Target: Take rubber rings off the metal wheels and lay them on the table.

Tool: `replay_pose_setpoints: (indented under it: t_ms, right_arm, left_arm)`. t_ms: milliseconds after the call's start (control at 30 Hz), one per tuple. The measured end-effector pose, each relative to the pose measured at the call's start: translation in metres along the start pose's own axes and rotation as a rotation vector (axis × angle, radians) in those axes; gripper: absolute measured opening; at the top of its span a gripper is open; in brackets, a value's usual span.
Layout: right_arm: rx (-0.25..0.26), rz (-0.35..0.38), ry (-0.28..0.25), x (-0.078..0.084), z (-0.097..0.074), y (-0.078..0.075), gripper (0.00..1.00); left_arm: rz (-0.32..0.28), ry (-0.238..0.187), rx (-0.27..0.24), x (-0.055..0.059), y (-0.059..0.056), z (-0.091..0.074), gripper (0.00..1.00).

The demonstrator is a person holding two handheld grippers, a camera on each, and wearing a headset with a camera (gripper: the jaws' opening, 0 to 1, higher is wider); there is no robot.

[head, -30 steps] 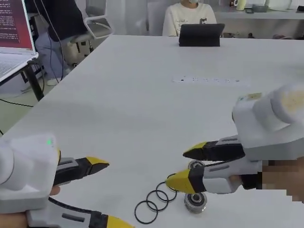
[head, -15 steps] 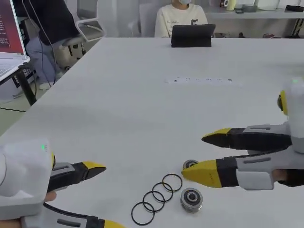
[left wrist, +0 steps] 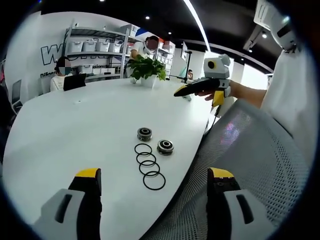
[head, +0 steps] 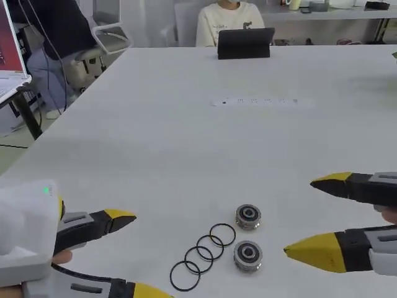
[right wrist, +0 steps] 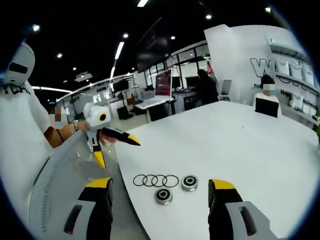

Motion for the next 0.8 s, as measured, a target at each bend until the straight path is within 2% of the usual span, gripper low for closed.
replay_pose_setpoints:
  t_ms: [267,367,800]
  right_arm:
    - [0.066,0.029,0.043,0.027,-0.004,-0.016,0.82]
    - [0.072,0.046,0.069,0.039,-0.005,-0.019,0.84]
    - [0.077,0.103,0.111,0.066,-0.003,-0.018,0.95]
  left_arm:
    - [-0.010,-0.010,-0.004,-0.001,0.001,-0.001,0.85]
    - [-0.013,-0.011,-0.006,0.000,0.001,-0.001,0.86]
    - [-0.037,-0.029,-0.013,-0.002,0.003,-0.001,0.88]
Point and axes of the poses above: the centre of the closed fingertips' face, and the gripper's own axes: z roughly forward along the fingers, y roughly to its left, x roughly out of its underside, the point moved 3 cm from there along -z, roughly backward along the fingers, and after that the axes turned 4 degrees about x, right-handed, at the moved point
